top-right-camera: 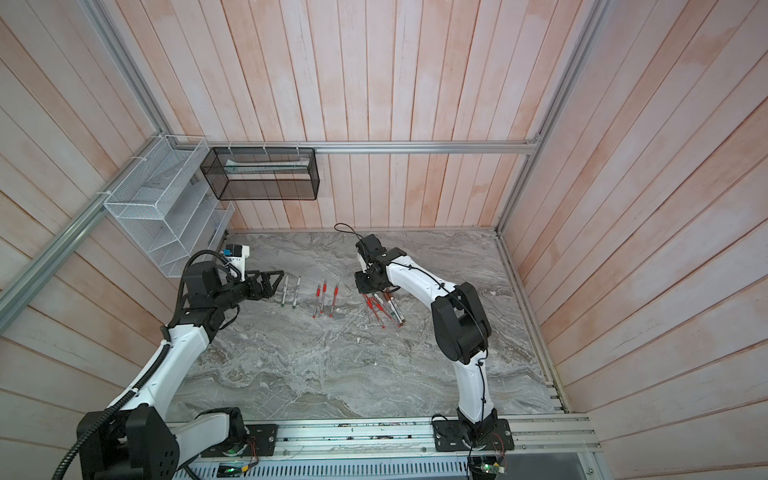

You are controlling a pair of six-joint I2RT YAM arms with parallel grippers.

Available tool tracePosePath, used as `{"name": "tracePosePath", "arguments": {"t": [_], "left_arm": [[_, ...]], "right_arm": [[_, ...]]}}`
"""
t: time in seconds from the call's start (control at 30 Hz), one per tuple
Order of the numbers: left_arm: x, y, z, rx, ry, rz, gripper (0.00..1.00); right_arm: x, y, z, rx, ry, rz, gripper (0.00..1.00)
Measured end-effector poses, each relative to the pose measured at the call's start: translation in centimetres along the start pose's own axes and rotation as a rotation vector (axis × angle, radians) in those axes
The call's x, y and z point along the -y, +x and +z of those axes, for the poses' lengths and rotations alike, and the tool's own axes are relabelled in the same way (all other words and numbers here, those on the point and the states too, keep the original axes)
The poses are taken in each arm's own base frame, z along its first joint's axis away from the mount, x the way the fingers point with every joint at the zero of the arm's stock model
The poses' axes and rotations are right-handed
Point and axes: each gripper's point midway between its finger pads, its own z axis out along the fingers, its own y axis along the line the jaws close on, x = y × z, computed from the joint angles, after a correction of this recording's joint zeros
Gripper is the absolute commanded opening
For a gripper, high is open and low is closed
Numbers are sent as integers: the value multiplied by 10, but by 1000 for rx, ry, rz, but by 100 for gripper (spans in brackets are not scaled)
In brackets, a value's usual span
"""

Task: Open the pen caps
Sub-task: 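Move the right gripper to the pile and close it on another red gel pen, then lift the red gel pen with the right gripper toward the left gripper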

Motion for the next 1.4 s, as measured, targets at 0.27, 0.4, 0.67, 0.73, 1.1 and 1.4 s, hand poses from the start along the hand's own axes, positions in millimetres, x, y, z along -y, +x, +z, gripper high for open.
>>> {"name": "tracePosePath", "arguments": {"t": [0.27,0.4,0.67,0.73,1.1,1.4], "left_arm": [[-1,0,0,1,0,-1,100],[-1,0,-1,1,0,-2,100],[-1,0,-1,1,2,-4,100],[-2,-1,-1,2,0,-4,100],[-2,-1,-1,2,1,-17,100],[-2,0,-1,2,1,-20,100]], "right_arm": [[3,-1,40,-68,46,-21,28],[10,8,51,-115,78,-29,28],[13,6,58,-128,111,-54,28],[12,8,58,-133,120,-62,28],[12,20,71,-159,144,-91,22],[14,17,71,-150,154,-110,8]]}}
